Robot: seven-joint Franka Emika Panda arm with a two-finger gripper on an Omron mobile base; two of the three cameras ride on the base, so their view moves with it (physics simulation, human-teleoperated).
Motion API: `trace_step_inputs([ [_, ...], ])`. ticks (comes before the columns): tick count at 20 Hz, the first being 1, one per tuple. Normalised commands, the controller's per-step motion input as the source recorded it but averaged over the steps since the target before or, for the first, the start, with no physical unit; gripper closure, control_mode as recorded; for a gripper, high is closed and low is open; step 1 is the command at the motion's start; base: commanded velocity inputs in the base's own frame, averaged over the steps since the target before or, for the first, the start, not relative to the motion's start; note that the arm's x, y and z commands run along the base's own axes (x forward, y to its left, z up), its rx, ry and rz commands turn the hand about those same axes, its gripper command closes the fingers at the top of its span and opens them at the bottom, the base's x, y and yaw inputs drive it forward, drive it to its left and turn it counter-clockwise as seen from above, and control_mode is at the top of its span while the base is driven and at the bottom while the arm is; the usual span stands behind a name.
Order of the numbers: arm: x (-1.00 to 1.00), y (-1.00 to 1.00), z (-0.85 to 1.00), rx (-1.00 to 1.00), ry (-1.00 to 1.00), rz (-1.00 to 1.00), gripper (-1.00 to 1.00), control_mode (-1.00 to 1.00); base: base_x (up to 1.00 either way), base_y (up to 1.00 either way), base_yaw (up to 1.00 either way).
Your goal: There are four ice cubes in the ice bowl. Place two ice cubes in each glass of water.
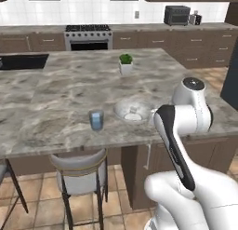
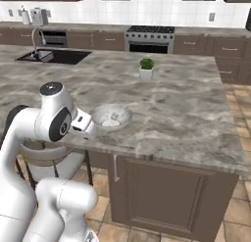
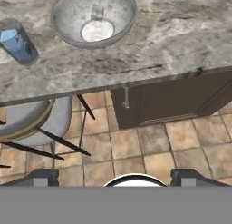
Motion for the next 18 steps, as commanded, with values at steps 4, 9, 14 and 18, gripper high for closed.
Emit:
trace_step_inputs([
  [4,0.00,0.00,0.00,0.00,0.00,0.00,-1.00,1.00,1.00,-0.39,0.01],
  [9,0.00,0.00,0.00,0.00,0.00,0.00,-1.00,1.00,1.00,-0.02,-0.04],
  [14,0.00,0.00,0.00,0.00,0.00,0.00,-1.00,1.00,0.72,0.23,-0.10],
  [18,0.16,0.18,0.00,0.00,0.00,-0.01,-1.00,-1.00,0.19,0.19,-0.03],
])
